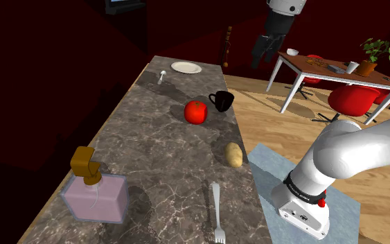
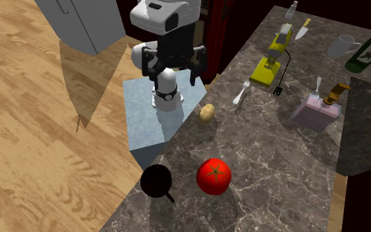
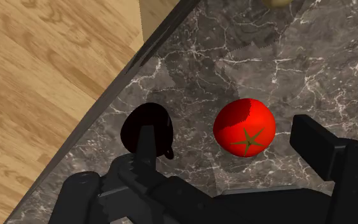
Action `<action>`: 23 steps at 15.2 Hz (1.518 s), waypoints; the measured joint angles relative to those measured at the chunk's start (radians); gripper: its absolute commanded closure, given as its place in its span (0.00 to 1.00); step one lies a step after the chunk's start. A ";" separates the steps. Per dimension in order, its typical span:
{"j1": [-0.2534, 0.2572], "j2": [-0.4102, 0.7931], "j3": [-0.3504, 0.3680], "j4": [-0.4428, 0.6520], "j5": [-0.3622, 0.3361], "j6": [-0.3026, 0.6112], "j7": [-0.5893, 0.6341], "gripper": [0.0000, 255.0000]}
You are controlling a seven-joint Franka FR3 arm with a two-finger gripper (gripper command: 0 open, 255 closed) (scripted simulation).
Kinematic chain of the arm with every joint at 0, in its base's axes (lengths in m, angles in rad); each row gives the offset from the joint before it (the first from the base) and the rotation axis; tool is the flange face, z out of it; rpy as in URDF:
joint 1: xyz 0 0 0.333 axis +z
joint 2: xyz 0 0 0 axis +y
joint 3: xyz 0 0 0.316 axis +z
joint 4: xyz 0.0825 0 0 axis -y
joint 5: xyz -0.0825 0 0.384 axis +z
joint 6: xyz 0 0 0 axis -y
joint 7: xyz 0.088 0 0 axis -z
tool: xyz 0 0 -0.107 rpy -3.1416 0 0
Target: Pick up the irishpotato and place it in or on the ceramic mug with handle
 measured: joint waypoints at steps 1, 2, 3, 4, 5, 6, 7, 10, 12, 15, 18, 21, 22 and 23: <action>0.000 0.000 0.000 0.000 0.000 0.000 0.000 0.00; -0.002 -0.007 0.004 -0.017 0.005 0.007 0.013 0.00; -0.004 -0.018 0.012 -0.043 0.014 0.018 0.035 0.00; -0.007 -0.027 0.019 -0.072 0.023 0.033 0.059 0.00; -0.009 -0.039 0.028 -0.105 0.035 0.049 0.086 0.00; -0.011 -0.059 0.037 -0.151 0.046 0.070 0.113 0.00; -0.014 -0.083 0.043 -0.197 0.057 0.087 0.138 0.00; -0.015 -0.109 0.084 -0.285 0.104 0.135 0.229 0.00; -0.015 -0.122 0.111 -0.350 0.138 0.180 0.288 0.00; -0.011 -0.151 0.146 -0.441 0.188 0.231 0.369 0.00; 0.004 -0.149 0.200 -0.520 0.253 0.305 0.460 0.00; 0.029 -0.139 0.260 -0.592 0.329 0.381 0.556 0.00; 0.043 -0.139 0.282 -0.616 0.358 0.403 0.591 0.00; 0.047 -0.123 0.299 -0.635 0.382 0.436 0.616 0.00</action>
